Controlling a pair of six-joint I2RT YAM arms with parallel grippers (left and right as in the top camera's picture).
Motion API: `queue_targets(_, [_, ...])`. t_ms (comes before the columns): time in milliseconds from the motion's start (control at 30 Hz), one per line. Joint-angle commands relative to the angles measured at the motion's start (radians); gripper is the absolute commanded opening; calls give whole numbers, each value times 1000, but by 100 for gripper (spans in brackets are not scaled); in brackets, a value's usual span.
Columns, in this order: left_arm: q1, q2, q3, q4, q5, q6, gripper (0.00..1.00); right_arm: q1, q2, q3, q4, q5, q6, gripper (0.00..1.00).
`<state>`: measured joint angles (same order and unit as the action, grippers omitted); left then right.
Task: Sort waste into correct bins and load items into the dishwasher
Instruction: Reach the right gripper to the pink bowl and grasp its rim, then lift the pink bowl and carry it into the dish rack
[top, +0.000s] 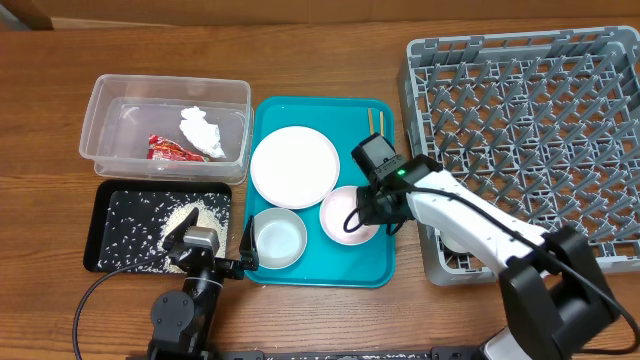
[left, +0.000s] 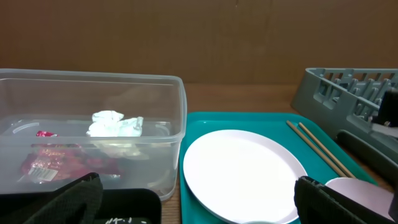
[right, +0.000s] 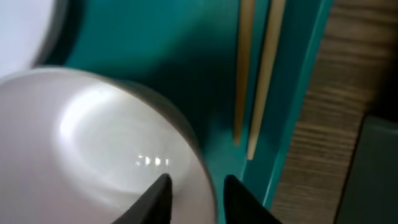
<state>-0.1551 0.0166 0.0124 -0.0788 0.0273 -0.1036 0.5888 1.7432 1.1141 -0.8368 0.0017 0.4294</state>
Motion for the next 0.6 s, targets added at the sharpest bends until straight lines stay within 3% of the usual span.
queue_targets(0, [7, -11, -8, 5, 14, 11, 100, -8, -10, 0, -10, -3, -3, 17])
queue_targets(200, [7, -11, -8, 5, 14, 11, 100, -15, -146, 3, -34, 57, 27, 4])
queue_targets(333, [7, -11, -8, 5, 14, 11, 100, -15, -310, 20, -51, 164, 27, 4])
queue_targets(467, [7, -11, -8, 5, 14, 11, 100, -16, -484, 24, -37, 394, 27, 4])
queue_targets(567, [7, -11, -8, 5, 14, 11, 100, -23, -566, 24, -11, 675, 27, 4])
